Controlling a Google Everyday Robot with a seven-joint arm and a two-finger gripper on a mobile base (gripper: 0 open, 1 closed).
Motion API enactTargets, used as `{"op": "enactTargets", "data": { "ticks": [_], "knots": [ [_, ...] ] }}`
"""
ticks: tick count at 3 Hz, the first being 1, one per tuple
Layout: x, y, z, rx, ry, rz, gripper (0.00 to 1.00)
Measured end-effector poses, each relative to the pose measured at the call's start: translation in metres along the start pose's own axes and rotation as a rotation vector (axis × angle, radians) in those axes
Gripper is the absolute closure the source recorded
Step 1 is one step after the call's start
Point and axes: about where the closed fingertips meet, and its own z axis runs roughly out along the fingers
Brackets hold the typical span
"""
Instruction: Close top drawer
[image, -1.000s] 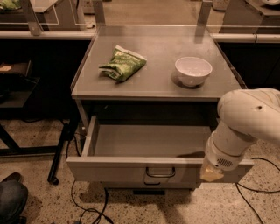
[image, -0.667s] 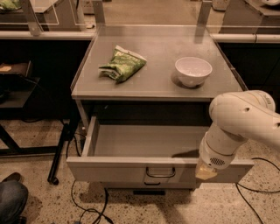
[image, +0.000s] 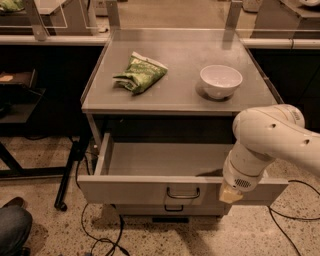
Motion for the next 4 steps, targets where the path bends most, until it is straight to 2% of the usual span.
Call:
{"op": "enactTargets", "data": {
  "ticks": [1, 3, 4],
  "knots": [
    [0.0, 0.0, 0.0, 0.0, 0.0, 0.0, 0.52],
    [0.0, 0.0, 0.0, 0.0, 0.0, 0.0, 0.05],
    [0.0, 0.0, 0.0, 0.0, 0.0, 0.0, 0.0]
  ]
}}
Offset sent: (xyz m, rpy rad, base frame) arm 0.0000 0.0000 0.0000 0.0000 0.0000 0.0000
